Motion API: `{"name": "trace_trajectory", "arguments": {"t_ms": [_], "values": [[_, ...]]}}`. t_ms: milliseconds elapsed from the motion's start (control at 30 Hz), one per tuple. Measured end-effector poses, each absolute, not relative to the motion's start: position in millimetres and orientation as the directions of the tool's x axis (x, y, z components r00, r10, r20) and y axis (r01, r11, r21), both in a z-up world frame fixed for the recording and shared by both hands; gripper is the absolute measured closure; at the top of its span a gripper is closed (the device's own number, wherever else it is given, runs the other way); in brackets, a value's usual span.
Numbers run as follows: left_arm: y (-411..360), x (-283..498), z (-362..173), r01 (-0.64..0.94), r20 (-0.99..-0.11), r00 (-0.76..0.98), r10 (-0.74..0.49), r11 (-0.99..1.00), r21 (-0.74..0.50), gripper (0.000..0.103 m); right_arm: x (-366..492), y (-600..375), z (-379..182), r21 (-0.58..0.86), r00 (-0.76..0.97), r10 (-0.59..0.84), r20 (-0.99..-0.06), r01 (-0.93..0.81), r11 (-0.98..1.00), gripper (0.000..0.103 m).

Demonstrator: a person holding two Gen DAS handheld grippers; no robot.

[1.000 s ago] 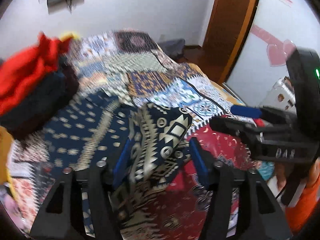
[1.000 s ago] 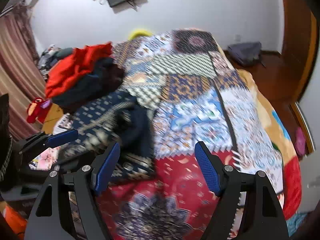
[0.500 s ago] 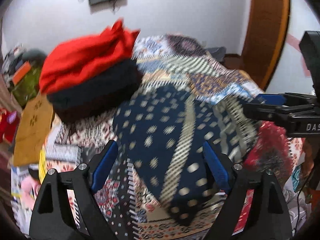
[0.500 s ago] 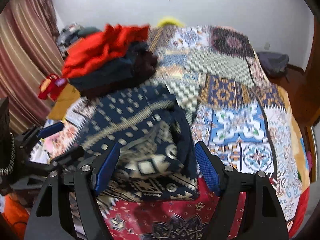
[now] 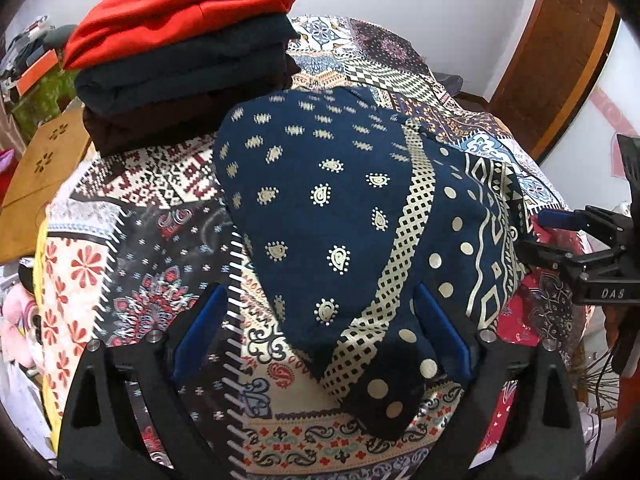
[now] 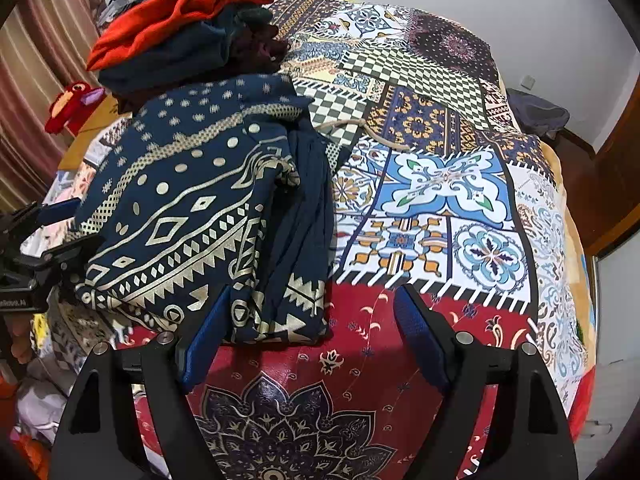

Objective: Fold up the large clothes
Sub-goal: 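Grasp the folded navy hoodie bundle with both grippers, then lift the hoodie bundle with both grippers and carry it toward the clothes stack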

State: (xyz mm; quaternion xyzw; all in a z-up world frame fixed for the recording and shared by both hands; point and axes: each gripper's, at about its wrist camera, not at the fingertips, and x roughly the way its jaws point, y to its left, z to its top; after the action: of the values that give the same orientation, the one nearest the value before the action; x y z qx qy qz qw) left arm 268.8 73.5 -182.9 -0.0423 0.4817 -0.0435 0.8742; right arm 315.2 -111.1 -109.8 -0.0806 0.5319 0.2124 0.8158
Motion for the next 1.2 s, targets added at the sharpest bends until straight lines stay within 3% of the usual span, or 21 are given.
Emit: {"name": "trace_trajectory", "arguments": {"t_ms": [200,467,700,900,1033,1200], "values": [[88.4,263.4,-155.9,0.004,-0.808,0.587,-0.047,0.998,-0.056,0.008,333.9,-108.7,-86.5,0.171,0.364,0.342,-0.866,-0.428,0.888,0.024],[128.9,286.2,-145.7,-0.098,-0.8,0.6,-0.036,0.988,-0.118,0.008,375.2,-92.7,-92.4,0.341,0.269,0.469,-0.841,-0.409,0.847,0.024],[144.2,316.6,-185.7,-0.13,-0.837,0.473,-0.273,0.919,-0.373,0.008,413.4,-90.9,-148.1,0.455,0.074,0.497,-0.864,-0.306,0.836,0.024],[158.5,340.5,-225.4,-0.205,-0.751,0.41,-0.518,0.75,-0.629,0.003,441.7,-99.3,-190.0,0.594,-0.054,0.594,-0.803,-0.164,0.788,0.021],[159.2,356.4,-247.9,-0.248,-0.708,0.38,-0.595,0.672,-0.698,0.0,449.3,-88.2,-203.9,0.634,-0.073,0.632,-0.772,-0.169,0.755,0.021],[151.7,370.1,-249.5,-0.238,-0.704,0.374,-0.604,0.671,-0.702,0.0,468.6,-80.4,-216.0,0.683,-0.124,0.672,-0.73,-0.129,0.718,0.022]]}}
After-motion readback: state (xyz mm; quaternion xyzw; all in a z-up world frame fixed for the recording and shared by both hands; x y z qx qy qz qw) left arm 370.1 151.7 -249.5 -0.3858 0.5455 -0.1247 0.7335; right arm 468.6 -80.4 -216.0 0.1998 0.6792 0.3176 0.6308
